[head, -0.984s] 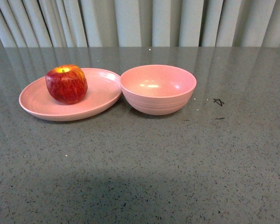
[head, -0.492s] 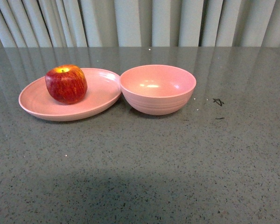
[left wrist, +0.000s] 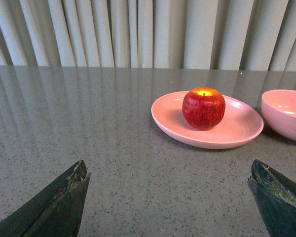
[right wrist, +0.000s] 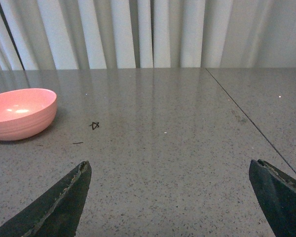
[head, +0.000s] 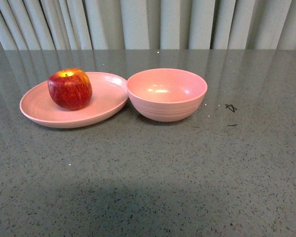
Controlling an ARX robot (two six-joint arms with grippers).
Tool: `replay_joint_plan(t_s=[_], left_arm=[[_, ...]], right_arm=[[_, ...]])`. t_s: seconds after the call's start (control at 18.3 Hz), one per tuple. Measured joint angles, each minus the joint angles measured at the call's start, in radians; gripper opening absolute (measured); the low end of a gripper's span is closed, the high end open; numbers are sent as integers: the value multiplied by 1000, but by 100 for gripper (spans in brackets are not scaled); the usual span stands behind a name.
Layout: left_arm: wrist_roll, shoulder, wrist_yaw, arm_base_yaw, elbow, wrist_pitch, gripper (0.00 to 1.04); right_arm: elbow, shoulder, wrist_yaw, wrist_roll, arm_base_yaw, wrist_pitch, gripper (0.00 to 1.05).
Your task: Move apple from plate to bowl
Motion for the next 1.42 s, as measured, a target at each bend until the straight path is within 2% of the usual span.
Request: replay_joint_plan(t_s=[0.44,0.49,0.55,0.71,0.77,0.93,1.09,1.31,1.42], left_arm=[[0,0,0,0,0,0,98],[-25,30,-94,-36,37,-132,98],[-74,156,-251,-120,110,-270,98],[-115,222,-400,-181,149,-302,98],[-116,224,-404,-189,167,-270,98],[-118,278,-349,-172,215,-186,98],[-109,401,-242,-130,242,-58,98],[-34,755,-12,-73,409,243,98],[-6,955,91,-66,520,301,98]], right_arm=[[0,0,0,0,0,0,98],[0,0,0,0,0,0,98],[0,0,2,0,0,0,98],[0,0,0,-1,0,0,98],[0,0,0,-1,0,0,98],[0,0,0,-1,0,1,98],[0,0,0,-1,0,0,98],[0,0,0,-1,0,0,98],[0,0,0,-1,0,0,98]])
